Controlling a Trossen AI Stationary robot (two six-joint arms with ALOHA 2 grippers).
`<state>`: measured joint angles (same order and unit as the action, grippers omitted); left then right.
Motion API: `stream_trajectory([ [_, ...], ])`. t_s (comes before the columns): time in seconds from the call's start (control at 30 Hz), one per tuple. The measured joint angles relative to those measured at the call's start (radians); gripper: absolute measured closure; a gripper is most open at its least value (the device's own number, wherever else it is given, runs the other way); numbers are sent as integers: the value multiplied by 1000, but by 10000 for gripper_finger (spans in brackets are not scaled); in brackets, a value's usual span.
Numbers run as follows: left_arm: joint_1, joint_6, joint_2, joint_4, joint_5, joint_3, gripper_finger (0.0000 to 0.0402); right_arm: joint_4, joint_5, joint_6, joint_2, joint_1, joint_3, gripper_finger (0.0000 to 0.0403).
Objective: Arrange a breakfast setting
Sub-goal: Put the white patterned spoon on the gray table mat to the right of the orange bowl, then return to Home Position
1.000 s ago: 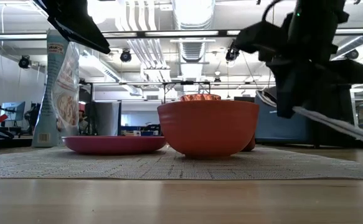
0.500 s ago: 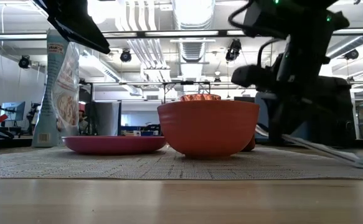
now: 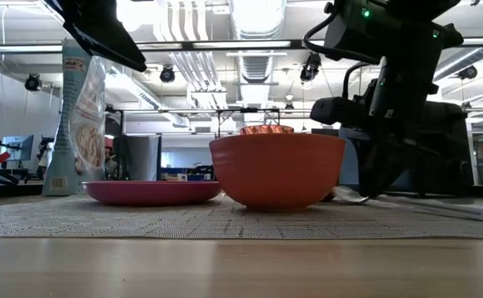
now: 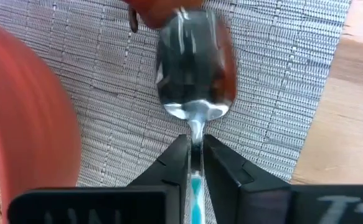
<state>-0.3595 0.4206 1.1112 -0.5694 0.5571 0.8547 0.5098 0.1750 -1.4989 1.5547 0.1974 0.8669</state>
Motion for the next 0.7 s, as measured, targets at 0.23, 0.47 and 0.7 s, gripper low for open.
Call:
stream_trajectory([
  [0.23,0,0,0,0,0,0,246,0,-5,19,0,0,0,315],
  [0.47,0,1,0,0,0,0,246,5,-71,87,-66,1,8,288],
  [0.7,0,3,0,4,0,0,246,-30,-75,477,-240,1,10,297],
])
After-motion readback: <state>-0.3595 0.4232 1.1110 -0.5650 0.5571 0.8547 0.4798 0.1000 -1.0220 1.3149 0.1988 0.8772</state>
